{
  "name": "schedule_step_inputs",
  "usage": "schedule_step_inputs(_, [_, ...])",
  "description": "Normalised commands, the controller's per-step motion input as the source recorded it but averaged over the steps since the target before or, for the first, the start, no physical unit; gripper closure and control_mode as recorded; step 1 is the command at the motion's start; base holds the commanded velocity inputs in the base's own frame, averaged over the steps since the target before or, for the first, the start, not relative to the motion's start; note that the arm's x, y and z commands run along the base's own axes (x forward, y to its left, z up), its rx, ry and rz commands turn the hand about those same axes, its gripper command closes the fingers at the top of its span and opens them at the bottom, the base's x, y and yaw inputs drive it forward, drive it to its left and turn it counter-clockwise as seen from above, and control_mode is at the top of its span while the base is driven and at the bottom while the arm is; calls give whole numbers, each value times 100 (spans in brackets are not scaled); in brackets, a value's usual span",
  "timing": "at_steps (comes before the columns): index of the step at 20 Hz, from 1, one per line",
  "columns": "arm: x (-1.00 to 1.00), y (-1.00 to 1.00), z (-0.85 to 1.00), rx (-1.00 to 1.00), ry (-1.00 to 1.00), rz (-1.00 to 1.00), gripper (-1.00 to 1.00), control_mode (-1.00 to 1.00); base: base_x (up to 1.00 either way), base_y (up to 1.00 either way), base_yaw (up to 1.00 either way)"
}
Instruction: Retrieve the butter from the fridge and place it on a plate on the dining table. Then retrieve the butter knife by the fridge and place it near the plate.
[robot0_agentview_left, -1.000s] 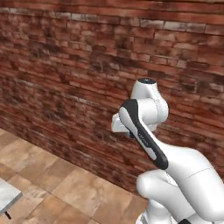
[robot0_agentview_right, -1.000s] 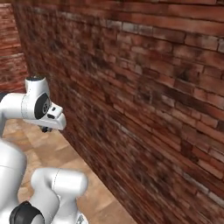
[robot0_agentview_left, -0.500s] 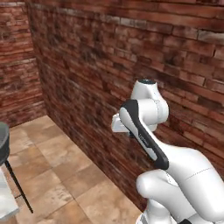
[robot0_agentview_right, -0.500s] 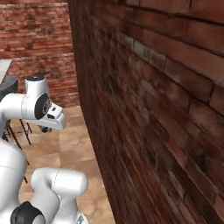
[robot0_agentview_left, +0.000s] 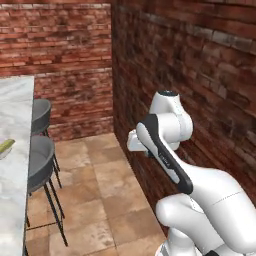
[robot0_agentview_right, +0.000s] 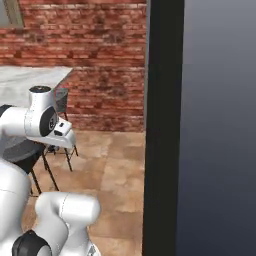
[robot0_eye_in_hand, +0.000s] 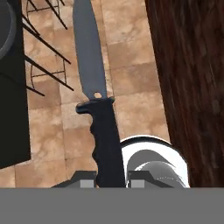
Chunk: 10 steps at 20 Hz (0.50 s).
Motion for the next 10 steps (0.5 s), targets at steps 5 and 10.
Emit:
schedule_step_inputs(5, [0, 0, 0, 0, 0, 0, 100, 100, 100, -48, 59])
schedule_step_inputs(10, [0, 0, 0, 0, 0, 0, 100, 100, 92, -66, 56])
